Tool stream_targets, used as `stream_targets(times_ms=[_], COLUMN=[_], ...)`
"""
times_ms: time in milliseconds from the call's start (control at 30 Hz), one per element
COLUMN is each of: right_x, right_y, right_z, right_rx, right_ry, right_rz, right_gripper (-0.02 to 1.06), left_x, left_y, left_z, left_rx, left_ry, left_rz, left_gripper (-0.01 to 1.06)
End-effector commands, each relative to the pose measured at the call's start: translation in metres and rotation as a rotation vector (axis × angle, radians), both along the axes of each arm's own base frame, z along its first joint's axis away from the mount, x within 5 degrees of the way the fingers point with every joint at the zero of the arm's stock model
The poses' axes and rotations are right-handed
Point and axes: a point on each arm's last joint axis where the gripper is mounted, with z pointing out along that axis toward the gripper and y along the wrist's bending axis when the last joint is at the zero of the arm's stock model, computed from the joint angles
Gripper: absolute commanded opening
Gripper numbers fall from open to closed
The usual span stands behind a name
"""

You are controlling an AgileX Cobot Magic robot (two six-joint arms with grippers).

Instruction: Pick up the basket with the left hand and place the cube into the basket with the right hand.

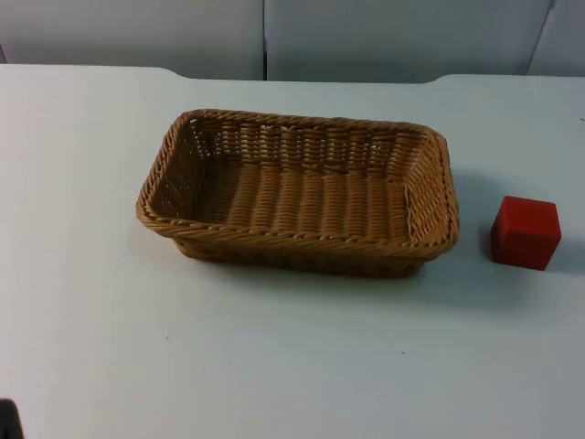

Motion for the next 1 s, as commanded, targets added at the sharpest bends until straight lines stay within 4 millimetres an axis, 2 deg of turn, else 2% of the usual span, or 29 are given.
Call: stream_targets(times_ms=[0, 133, 200, 267, 300, 367, 467, 500, 633, 667, 700, 767, 800, 833, 900, 967], right_x=[0.001, 0.001, 0.001, 0.001, 0.001, 0.001, 0.001, 0.001, 0.001, 0.001, 0.001, 0.001, 0.001, 0.001, 0.001, 0.001], right_y=[0.000, 0.000, 0.000, 0.000, 0.000, 0.000, 0.000, 0.000, 0.000, 0.000, 0.000, 0.000, 0.000, 0.000, 0.000, 0.000], right_z=[-0.001, -0.001, -0.001, -0.001, -0.001, -0.001, -0.001, -0.001, -0.001, -0.001, -0.001, -0.001, -0.001, -0.001, -0.001, -0.001], right_rx=[0.005, 0.005, 0.005, 0.005, 0.005, 0.005, 0.005, 0.005, 0.005, 0.005, 0.005, 0.005, 0.005, 0.005, 0.005, 0.005], right_ry=[-0.006, -0.006, -0.006, -0.006, -0.006, -0.006, -0.006, -0.006, -0.006, -0.006, -0.006, -0.006, -0.006, -0.006, -0.006, -0.006], right_rz=[0.005, 0.005, 0.005, 0.005, 0.005, 0.005, 0.005, 0.005, 0.005, 0.005, 0.005, 0.005, 0.005, 0.005, 0.005, 0.005], right_gripper=[0.00, 0.00, 0.00, 0.00, 0.00, 0.00, 0.00, 0.00, 0.00, 0.00, 0.00, 0.00, 0.00, 0.00, 0.00, 0.00], left_x=[0.000, 0.000, 0.014, 0.037, 0.037, 0.071, 0.126, 0.126, 0.198, 0.198, 0.222, 0.247, 0.259, 0.259, 0.279, 0.296], left_y=[0.000, -0.011, -0.025, -0.037, -0.037, -0.049, -0.064, -0.064, -0.076, -0.076, -0.078, -0.080, -0.081, -0.081, -0.082, -0.082], left_z=[0.000, 0.010, 0.025, 0.043, 0.043, 0.053, 0.054, 0.054, 0.037, 0.037, 0.025, 0.008, -0.002, -0.002, -0.022, -0.042], left_rx=[-0.004, -0.107, -0.196, -0.248, -0.248, -0.292, -0.331, -0.331, -0.343, -0.343, -0.337, -0.332, -0.326, -0.326, -0.311, -0.293], left_ry=[-0.009, 0.038, 0.155, 0.266, 0.266, 0.403, 0.550, 0.550, 0.611, 0.611, 0.622, 0.658, 0.672, 0.672, 0.698, 0.711], left_rz=[0.001, -0.074, -0.169, -0.258, -0.258, -0.327, -0.416, -0.416, -0.462, -0.462, -0.453, -0.441, -0.439, -0.439, -0.423, -0.385], left_gripper=[0.00, 0.00, 0.00, 0.00, 0.00, 0.00, 0.00, 0.00, 0.00, 0.00, 0.00, 0.02, 0.05, 0.05, 0.13, 0.28])
